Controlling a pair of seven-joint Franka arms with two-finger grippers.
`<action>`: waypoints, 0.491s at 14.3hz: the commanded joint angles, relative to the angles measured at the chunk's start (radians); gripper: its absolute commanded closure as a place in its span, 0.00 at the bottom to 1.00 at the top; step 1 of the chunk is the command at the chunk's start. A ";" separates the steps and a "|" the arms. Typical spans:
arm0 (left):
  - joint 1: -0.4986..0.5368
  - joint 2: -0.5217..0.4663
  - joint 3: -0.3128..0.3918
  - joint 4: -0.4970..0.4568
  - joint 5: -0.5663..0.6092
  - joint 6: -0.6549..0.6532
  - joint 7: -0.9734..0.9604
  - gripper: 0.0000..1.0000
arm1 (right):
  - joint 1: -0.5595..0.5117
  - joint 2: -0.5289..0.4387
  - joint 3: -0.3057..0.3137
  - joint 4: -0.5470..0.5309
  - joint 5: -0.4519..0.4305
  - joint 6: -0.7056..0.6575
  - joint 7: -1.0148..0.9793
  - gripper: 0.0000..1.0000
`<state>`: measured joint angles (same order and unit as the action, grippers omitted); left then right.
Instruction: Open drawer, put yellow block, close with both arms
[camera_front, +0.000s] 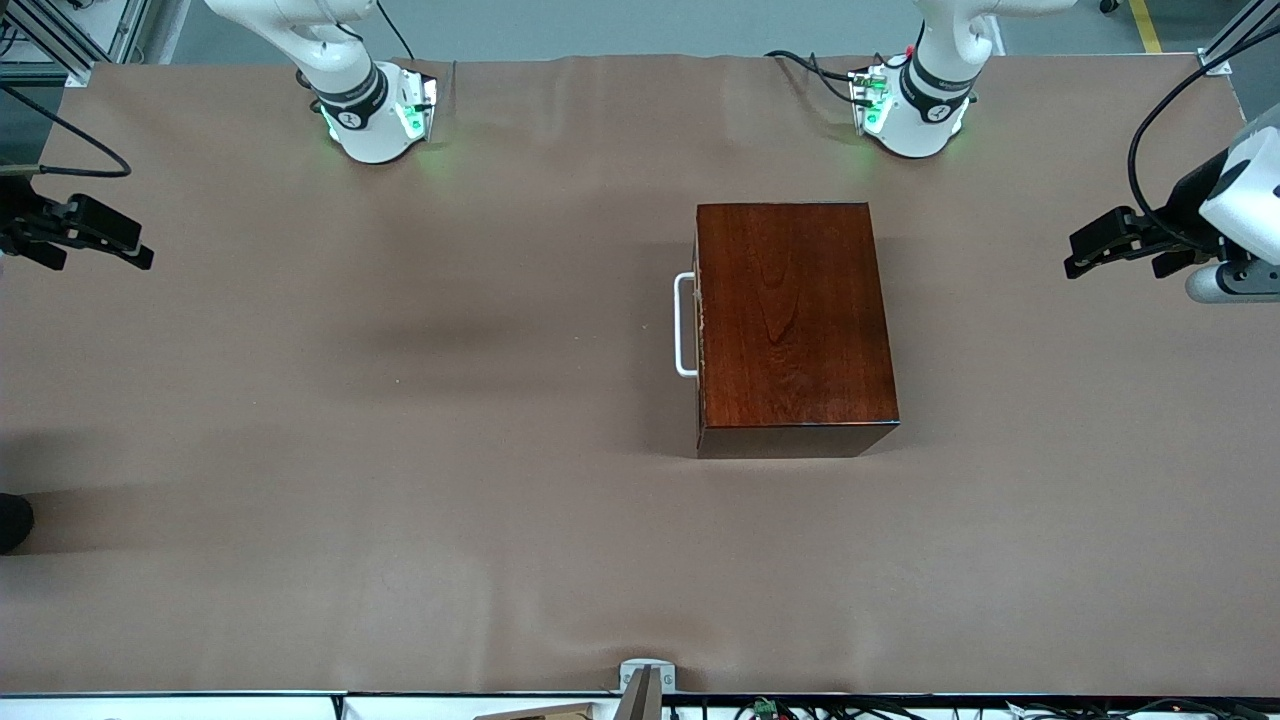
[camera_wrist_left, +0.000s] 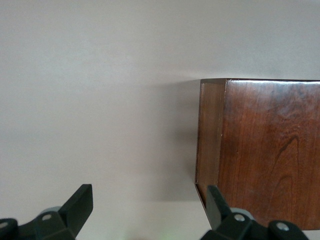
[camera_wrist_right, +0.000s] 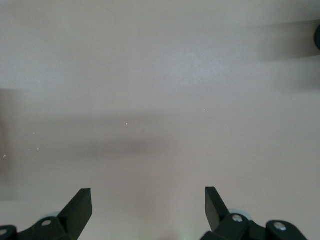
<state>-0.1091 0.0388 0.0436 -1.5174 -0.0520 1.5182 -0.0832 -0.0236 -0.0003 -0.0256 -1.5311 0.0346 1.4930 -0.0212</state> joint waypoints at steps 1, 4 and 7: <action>0.005 -0.027 -0.002 -0.020 0.001 0.013 -0.001 0.00 | 0.002 -0.014 0.000 -0.006 -0.007 0.004 0.018 0.00; 0.005 -0.025 -0.002 -0.020 0.012 0.013 -0.003 0.00 | 0.002 -0.014 0.000 -0.006 -0.007 0.004 0.018 0.00; 0.000 -0.025 -0.010 -0.020 0.084 0.013 0.008 0.00 | 0.002 -0.014 0.000 -0.006 -0.007 0.003 0.018 0.00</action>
<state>-0.1089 0.0385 0.0425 -1.5174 -0.0083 1.5198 -0.0820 -0.0236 -0.0003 -0.0256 -1.5311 0.0346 1.4932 -0.0202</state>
